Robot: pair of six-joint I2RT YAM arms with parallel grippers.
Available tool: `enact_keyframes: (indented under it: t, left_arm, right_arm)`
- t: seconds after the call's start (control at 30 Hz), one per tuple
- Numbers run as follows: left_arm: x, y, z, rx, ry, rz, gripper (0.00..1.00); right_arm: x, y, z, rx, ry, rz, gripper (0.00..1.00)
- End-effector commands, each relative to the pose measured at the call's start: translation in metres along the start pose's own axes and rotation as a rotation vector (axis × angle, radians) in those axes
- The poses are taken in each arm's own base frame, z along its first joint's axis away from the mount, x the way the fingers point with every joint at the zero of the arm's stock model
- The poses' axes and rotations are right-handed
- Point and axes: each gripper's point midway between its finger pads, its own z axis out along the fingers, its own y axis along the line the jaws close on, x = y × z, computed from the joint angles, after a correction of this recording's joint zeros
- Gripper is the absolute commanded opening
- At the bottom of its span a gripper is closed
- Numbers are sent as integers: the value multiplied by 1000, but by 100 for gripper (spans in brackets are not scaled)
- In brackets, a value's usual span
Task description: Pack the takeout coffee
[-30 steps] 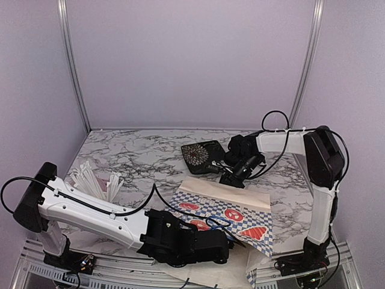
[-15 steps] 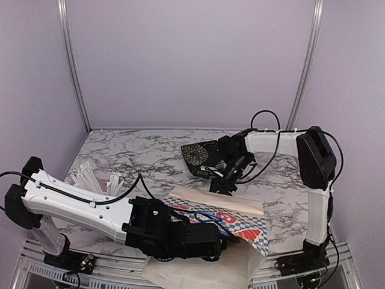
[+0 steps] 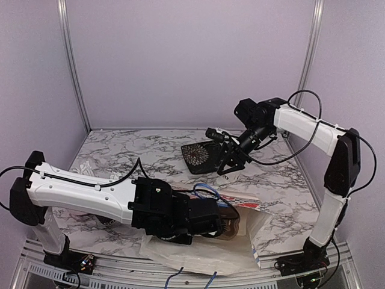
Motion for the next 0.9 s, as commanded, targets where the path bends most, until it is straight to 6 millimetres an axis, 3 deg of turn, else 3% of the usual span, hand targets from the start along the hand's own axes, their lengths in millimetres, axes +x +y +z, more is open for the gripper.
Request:
enact_keyframes:
  t: [0.0, 0.67, 0.87]
  left_arm:
    - [2, 5, 10, 78, 39, -66, 51]
    - [4, 21, 66, 145, 142, -218, 50]
    - [4, 20, 46, 201, 119, -264, 50]
  right_arm:
    - [-15, 14, -29, 19, -60, -37, 59]
    - [-3, 26, -42, 33, -81, -44, 59]
    - [3, 29, -44, 48, -68, -42, 59]
